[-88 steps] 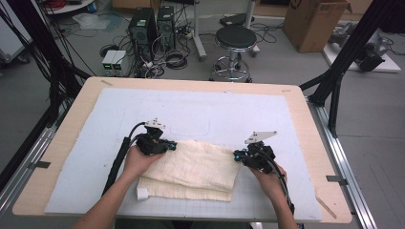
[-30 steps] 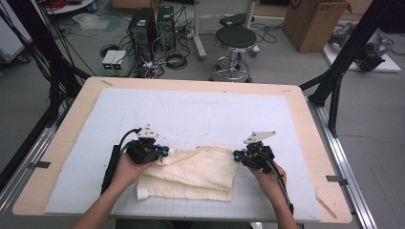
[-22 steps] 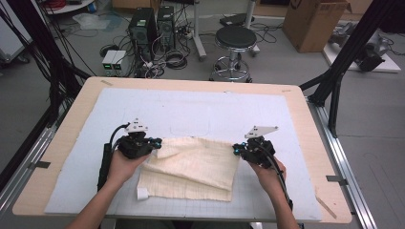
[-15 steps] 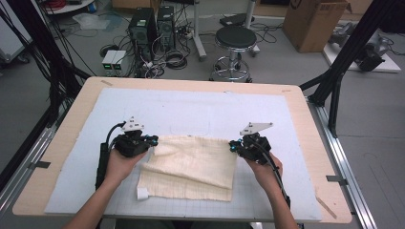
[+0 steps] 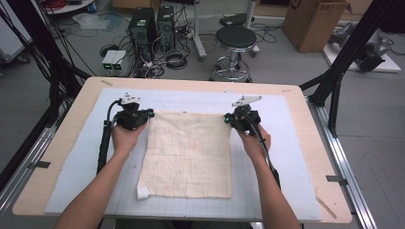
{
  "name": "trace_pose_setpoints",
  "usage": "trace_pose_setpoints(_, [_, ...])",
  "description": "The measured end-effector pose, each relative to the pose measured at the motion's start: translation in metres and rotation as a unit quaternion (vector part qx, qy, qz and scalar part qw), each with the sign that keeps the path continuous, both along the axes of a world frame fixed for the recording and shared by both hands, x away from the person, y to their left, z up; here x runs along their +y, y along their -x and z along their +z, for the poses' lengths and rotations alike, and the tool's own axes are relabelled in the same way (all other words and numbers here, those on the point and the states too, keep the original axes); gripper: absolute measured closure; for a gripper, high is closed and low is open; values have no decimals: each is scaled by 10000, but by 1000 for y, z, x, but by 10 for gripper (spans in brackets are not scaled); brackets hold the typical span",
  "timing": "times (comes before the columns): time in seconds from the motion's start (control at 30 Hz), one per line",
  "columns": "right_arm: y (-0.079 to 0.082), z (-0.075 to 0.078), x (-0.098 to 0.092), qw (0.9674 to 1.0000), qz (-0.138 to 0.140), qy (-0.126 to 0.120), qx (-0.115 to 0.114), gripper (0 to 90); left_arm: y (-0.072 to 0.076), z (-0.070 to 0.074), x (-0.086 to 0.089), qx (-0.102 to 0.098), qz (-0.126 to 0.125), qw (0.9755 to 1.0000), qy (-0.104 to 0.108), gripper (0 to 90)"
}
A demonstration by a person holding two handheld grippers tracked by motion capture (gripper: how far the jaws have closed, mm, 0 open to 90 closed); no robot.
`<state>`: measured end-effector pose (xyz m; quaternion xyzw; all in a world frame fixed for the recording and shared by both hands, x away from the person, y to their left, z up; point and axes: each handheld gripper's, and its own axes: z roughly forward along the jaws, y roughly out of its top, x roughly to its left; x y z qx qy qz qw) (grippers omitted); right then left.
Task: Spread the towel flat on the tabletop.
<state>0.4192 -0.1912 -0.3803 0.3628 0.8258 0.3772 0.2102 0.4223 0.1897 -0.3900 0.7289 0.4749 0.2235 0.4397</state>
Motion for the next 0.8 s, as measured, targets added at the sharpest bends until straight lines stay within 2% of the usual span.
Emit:
trace_pose_setpoints(0.03, [-8,0,-1,9998,-177,-96,-22,718,-6,-1,-2,29,105,9999,-60,796])
trace_pose_setpoints(0.07, [-13,0,-2,9991,-383,-123,-104,653,-10,-3,-1,101,206,9997,-36,724])
trace_pose_setpoints(0.13, [-19,-1,-6,9986,-458,-270,-70,650,-14,-7,5,233,254,9994,42,695])
trace_pose_setpoints(0.2, [-20,-4,-8,9990,-387,-201,-1,620,-14,-10,9,348,178,9992,-34,668])
trace_pose_setpoints(0.27, [-18,-7,-9,9992,-304,-113,219,602,-9,-11,14,335,69,9994,-4,660])
trace_pose_setpoints(0.33, [-13,-8,-10,9992,-246,-109,290,590,-3,-10,17,301,-18,9995,87,649])
trace_pose_setpoints(0.43, [-2,-5,-11,9989,-129,-251,366,564,10,-6,18,211,-210,9995,73,627])
trace_pose_setpoints(0.53, [17,2,-11,9991,66,-345,225,554,27,-4,18,140,-471,9988,46,615])
trace_pose_setpoints(0.63, [35,9,-10,9979,339,-402,370,514,48,-2,17,61,-744,9972,-24,591])
trace_pose_setpoints(0.67, [43,12,-9,9974,440,-449,354,514,56,-1,18,29,-836,9965,-29,587])
trace_pose_setpoints(0.73, [60,15,-9,9976,528,-448,41,513,72,-1,20,-6,-1008,9949,90,563])
trace_pose_setpoints(0.8, [75,15,-11,9953,727,-633,4,501,88,-2,21,-59,-1156,9933,72,558])
